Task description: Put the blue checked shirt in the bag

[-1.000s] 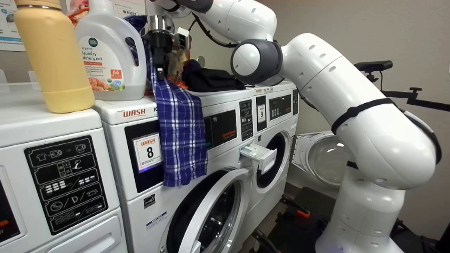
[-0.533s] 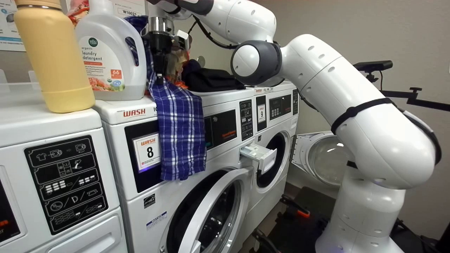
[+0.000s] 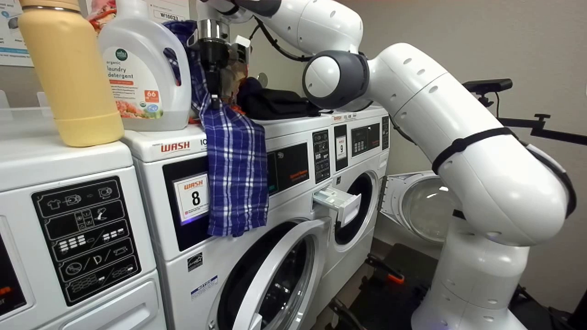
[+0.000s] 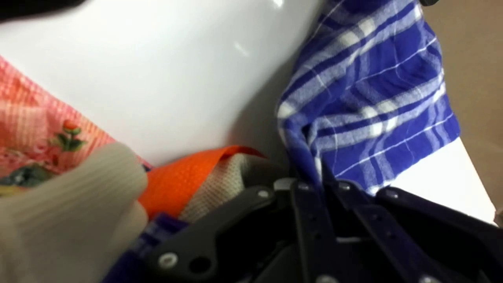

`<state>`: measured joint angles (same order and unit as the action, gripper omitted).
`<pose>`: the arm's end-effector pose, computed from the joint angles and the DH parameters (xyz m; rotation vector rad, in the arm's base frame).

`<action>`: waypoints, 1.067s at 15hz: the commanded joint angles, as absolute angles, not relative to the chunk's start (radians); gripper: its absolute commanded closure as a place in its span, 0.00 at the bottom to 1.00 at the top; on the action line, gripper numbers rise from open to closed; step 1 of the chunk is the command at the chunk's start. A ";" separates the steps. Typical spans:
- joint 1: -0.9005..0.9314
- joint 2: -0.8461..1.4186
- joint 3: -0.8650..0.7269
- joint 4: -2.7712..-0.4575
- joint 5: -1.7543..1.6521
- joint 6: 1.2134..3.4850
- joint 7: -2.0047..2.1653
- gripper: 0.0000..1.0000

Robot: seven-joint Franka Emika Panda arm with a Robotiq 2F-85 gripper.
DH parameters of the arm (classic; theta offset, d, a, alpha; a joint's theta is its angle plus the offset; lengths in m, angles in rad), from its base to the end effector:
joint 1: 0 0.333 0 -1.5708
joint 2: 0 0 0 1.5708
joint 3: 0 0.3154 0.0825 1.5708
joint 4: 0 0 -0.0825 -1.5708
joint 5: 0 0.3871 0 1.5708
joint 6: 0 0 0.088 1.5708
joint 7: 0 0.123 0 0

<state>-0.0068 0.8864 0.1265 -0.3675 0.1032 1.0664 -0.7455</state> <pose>0.6996 0.0472 0.5343 -2.6266 -1.2200 0.1570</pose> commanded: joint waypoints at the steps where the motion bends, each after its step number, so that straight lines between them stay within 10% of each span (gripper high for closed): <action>1: -0.029 0.835 0.138 -0.369 0.111 1.035 -0.783 0.99; 16: -0.092 0.470 0.145 -0.343 0.179 1.205 -0.776 0.99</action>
<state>-0.0967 0.5352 0.1390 -0.3426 0.1611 1.1536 -0.8002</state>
